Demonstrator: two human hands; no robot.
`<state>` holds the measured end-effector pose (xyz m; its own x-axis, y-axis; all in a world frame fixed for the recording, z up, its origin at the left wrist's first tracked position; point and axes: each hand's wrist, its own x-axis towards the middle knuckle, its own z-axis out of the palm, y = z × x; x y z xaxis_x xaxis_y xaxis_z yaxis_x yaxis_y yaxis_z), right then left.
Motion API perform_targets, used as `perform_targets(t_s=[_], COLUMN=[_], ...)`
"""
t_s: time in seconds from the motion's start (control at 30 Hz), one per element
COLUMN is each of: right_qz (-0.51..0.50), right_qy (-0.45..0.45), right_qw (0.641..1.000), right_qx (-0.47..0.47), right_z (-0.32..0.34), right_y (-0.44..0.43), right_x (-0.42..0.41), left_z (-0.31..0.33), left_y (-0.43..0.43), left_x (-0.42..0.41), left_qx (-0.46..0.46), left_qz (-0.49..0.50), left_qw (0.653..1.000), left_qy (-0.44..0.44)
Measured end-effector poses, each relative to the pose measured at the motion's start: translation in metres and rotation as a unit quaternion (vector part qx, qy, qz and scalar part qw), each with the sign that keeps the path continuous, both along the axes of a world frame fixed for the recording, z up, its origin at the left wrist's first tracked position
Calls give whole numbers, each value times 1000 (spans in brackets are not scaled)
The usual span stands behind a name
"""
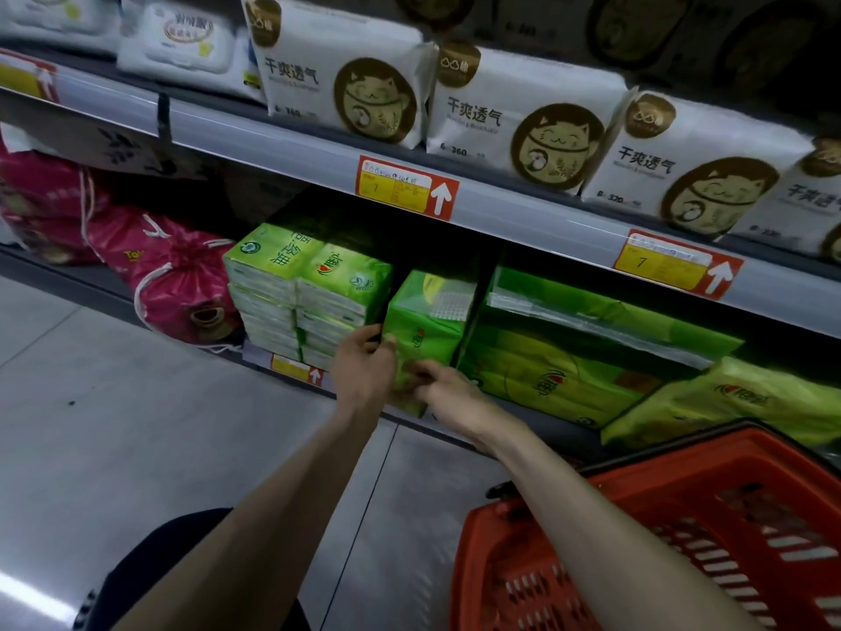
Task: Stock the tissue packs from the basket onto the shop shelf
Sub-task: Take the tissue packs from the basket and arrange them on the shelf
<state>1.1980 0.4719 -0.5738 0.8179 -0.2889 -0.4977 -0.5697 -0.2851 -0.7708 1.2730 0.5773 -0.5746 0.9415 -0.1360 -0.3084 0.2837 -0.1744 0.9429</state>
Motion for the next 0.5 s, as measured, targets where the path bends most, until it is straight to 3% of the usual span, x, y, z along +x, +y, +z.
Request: perform_targets(t_s=[0.2,0.5], right_qz=[-85,-70], right_qy=[-12,-13], right_qw=[996,997], right_qx=[3,15], right_z=[-25,-35], right_y=[-14,-14], right_x=[12,28], left_z=[-17,-29], left_y=[-24,-49], left_x=[13,29], left_qx=[31,19], left_qz=[-28,-76], left_qw=[999,994], left_qy=[1,73])
